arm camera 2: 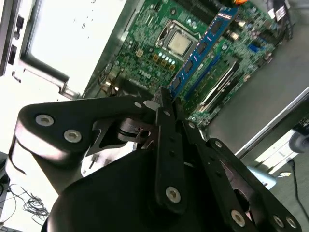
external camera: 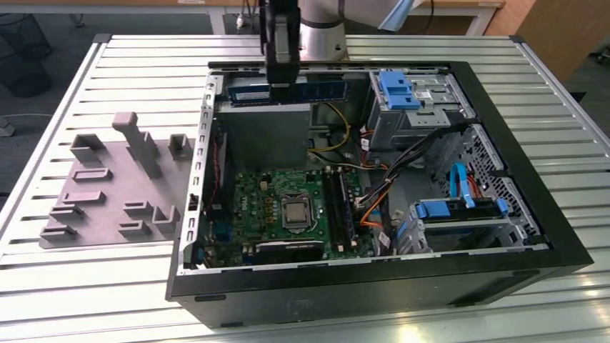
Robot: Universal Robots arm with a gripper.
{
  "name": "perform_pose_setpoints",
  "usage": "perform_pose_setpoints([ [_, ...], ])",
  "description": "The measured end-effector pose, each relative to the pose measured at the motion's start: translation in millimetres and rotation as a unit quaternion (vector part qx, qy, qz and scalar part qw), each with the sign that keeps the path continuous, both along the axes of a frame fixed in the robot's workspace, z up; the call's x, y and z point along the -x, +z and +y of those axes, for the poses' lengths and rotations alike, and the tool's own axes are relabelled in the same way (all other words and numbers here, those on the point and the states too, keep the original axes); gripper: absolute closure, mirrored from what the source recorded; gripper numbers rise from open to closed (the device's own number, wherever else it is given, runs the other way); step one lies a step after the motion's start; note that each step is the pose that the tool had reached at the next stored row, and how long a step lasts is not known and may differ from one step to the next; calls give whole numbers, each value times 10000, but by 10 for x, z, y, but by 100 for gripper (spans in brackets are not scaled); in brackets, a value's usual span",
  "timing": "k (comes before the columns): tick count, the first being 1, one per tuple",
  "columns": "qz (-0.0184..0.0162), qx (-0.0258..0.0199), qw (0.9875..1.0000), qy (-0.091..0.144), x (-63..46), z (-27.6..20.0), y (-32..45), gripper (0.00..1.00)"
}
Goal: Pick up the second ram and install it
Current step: 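Pick up the second ram and move it above second insertion slot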
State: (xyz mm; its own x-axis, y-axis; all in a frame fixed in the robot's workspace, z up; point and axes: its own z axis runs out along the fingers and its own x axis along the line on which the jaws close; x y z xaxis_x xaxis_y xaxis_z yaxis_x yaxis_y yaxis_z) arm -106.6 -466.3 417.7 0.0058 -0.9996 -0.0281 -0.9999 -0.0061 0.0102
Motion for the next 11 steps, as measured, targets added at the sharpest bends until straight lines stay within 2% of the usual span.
perform_pose_setpoints([
  [11, 3, 0, 10000, 0, -421, 0, -8, 86],
])
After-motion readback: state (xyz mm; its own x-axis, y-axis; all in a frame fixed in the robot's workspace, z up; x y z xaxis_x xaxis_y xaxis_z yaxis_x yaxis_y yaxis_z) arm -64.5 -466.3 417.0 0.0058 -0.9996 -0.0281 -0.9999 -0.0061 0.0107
